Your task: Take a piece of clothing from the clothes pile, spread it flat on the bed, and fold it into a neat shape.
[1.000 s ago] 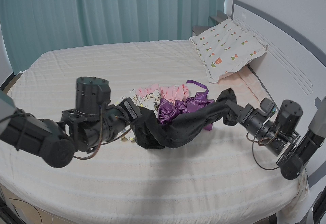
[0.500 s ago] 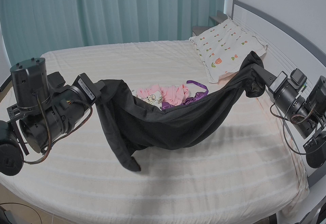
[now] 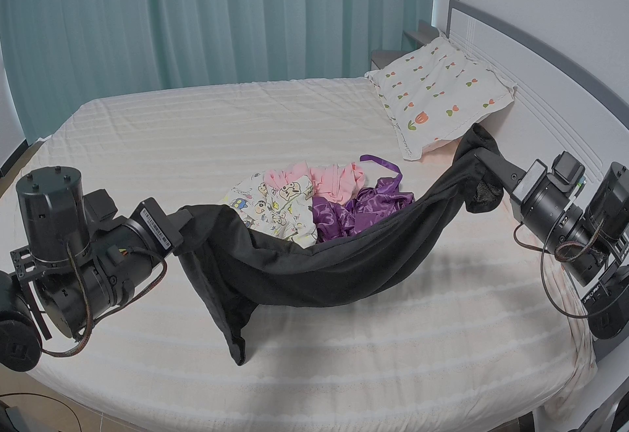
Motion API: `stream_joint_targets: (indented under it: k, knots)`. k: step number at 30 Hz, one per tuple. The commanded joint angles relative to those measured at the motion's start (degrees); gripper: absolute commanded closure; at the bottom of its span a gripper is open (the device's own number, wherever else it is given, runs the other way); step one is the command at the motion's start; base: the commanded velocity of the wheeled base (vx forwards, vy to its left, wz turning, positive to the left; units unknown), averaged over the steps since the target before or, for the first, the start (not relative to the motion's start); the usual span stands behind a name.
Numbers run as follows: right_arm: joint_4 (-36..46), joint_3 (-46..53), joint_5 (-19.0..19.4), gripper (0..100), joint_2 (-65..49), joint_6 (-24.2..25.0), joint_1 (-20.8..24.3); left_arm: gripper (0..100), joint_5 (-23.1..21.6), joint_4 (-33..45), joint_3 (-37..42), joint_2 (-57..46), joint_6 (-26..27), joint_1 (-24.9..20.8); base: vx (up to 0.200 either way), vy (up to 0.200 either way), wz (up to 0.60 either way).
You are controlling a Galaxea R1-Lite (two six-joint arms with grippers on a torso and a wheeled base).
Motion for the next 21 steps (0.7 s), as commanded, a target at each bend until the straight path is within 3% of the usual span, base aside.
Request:
stream_joint_targets:
  k: [1, 14, 21]
  knots:
    - [0.1, 1.1, 0.0, 100, 0.4, 0.1, 0.6, 100, 0.1, 0.0, 1.6, -0.3, -0.7, -0.2, -0.200, 0.000, 0.00]
    - [-0.2, 3.8, -0.6, 100, -0.4, 0.1, 1.3, 100, -0.1, 0.0, 7.1, -2.4, -2.4, -0.8, -0.200, 0.000, 0.00]
    - [-0.1, 3.8, -0.6, 100, 0.3, 0.1, 1.4, 100, 0.0, 0.1, 6.7, -2.1, -2.4, -0.8, 0.000, 0.000, 0.00]
